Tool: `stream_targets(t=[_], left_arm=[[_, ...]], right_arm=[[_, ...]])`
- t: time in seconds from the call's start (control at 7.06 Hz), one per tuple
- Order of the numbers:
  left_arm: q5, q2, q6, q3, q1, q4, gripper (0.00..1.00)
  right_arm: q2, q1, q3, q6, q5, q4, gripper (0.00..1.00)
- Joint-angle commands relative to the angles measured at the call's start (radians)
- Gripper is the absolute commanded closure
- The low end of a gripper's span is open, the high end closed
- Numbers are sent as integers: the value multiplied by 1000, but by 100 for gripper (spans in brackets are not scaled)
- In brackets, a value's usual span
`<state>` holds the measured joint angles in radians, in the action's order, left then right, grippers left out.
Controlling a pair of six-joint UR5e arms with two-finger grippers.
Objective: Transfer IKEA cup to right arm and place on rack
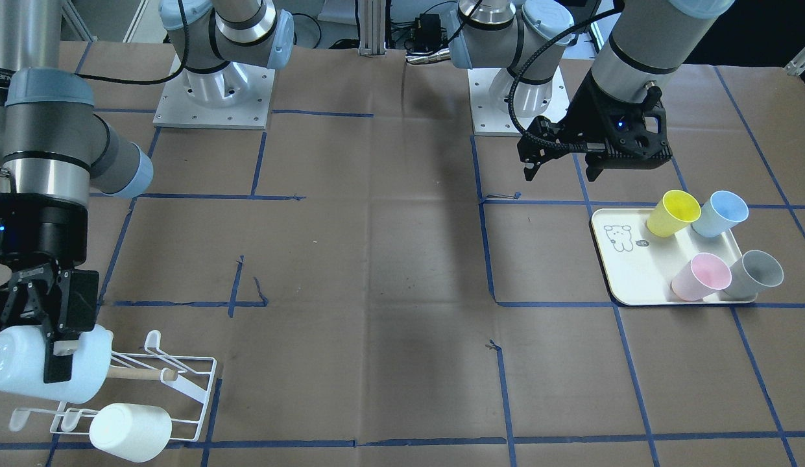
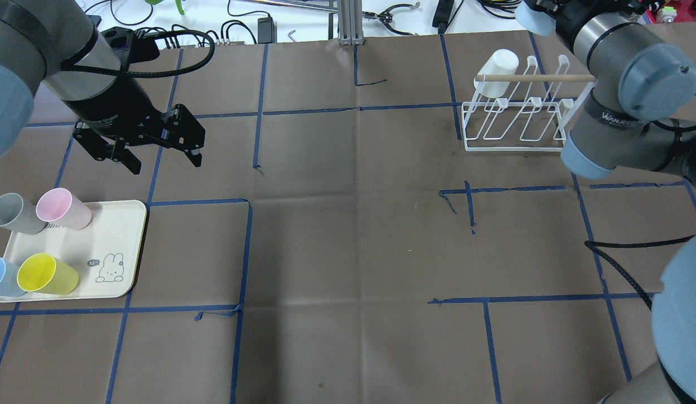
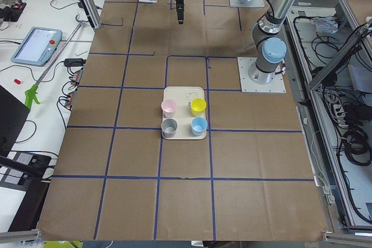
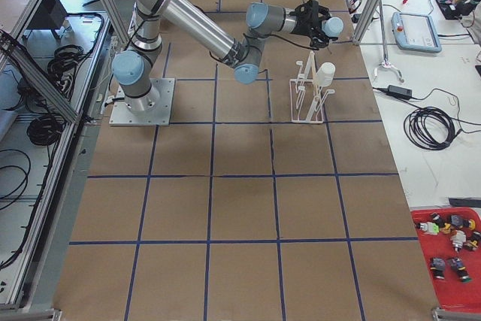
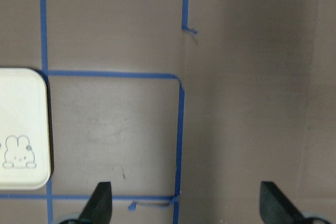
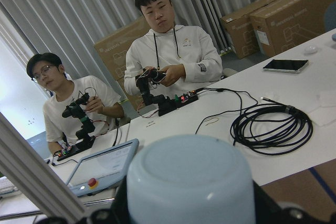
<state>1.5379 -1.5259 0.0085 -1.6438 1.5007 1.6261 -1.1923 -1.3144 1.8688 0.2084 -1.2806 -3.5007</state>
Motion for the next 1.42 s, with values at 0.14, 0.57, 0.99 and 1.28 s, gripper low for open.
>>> stream_targets(t=[0.14,0.57,0.99,1.28], left_arm=[[39,0,-31,2,29,6,0],[34,-2,-33,-1,30,-61,0],[30,-10,-39,1,30,-89,0],[34,-8,-38,1,32,-89,0]], right_arm=[[55,69,-49,-353,-65,48,88],[189,70,-115,-350,-63,32,88],[246,70,-134,-342,-60,31,88],[231,69,-103,-342,-62,35,88]])
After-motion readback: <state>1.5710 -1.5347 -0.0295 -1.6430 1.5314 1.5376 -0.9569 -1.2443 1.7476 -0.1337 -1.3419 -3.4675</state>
